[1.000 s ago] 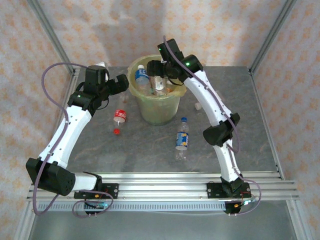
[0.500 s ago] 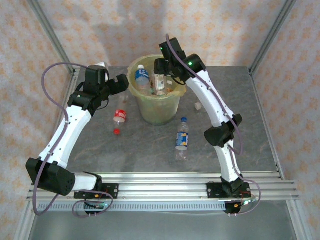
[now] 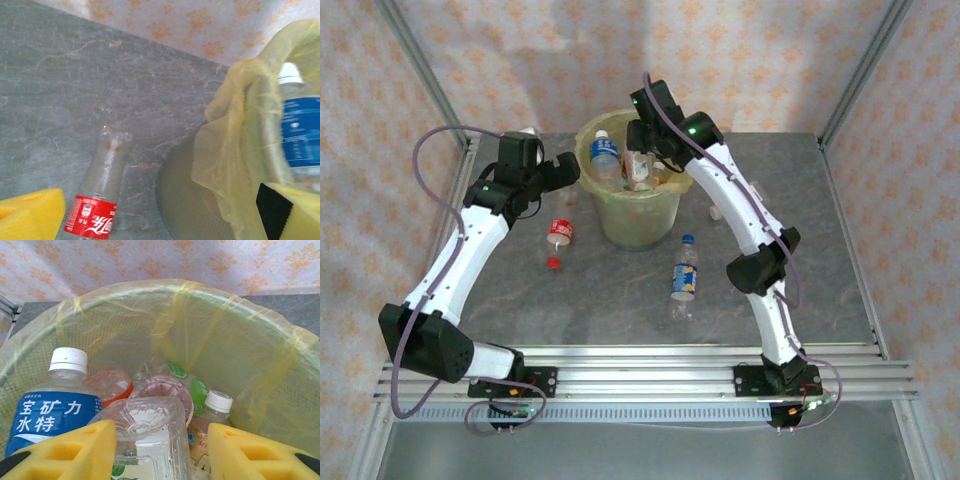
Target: Put the plastic bottles in the bin
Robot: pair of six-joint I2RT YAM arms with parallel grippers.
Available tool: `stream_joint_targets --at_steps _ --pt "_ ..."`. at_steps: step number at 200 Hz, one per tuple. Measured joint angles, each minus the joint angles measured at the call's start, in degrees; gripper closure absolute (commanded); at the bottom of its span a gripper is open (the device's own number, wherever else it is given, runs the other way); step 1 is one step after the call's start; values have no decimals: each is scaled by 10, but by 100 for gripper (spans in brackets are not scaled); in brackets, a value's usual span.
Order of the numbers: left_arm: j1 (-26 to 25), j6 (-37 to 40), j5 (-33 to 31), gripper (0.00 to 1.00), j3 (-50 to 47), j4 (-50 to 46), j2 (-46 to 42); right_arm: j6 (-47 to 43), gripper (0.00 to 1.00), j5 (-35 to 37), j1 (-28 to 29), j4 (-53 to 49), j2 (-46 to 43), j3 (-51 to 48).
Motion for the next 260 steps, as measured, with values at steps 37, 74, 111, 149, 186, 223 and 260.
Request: stream_joint_targets --at_steps 37,74,111,149,186,223,260 --pt "1 0 -23 0 -11 0 17 -11 49 15 1 15 21 8" --pt "1 4 -50 0 -23 0 34 -23 52 14 3 27 41 25" --pt "1 10 -83 0 -40 -2 47 -23 51 1 6 33 55 36" --pt "1 25 -101 0 -48 -2 59 -28 45 -3 6 27 55 43" --pt "1 41 -109 0 -62 -2 87 -42 33 -5 4 21 55 49" --pt "1 52 -107 0 -64 -2 122 -52 21 -10 2 7 46 68" --pt "1 61 -102 0 -64 -2 151 -54 2 6 -4 -10 9 68"
